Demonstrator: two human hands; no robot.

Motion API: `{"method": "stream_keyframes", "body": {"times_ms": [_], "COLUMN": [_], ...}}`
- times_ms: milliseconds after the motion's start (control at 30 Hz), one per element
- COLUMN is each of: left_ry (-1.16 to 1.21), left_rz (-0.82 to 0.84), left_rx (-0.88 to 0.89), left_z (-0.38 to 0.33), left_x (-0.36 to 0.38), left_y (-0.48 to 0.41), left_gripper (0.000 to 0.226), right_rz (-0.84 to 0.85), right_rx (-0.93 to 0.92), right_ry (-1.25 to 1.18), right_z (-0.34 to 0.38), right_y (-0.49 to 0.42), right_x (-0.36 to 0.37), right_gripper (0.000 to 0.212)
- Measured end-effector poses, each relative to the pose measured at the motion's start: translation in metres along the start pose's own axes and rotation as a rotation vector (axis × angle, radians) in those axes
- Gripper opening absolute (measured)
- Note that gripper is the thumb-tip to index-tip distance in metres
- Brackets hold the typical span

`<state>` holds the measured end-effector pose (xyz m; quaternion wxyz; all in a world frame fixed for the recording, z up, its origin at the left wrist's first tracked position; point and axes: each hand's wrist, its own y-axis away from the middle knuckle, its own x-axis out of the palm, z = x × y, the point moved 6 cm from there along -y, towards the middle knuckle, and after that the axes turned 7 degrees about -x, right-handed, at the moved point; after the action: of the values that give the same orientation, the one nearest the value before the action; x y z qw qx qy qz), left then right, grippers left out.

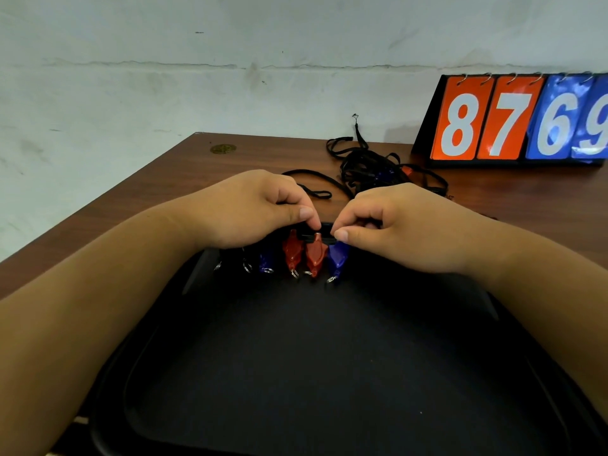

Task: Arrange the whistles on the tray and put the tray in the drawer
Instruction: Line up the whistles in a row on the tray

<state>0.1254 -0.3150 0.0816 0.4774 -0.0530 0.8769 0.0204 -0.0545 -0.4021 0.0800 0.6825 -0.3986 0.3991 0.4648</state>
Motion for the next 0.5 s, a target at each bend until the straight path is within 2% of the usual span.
{"method": "stream_keyframes", "body": {"times_ms": [500], "left_ry": [0.03], "left_rz": [-0.006], "left_rx": [-0.071], "left_z": [-0.0008], "left_x": [-0.0056], "left_y": [0.0018], "left_gripper": [0.024], "right_rz": [0.009], "right_rx": [-0.002], "right_ry": [0.002], "right_z": [-0.001], "right_y": [0.0005], "right_x": [0.001], "right_gripper": [0.018]}}
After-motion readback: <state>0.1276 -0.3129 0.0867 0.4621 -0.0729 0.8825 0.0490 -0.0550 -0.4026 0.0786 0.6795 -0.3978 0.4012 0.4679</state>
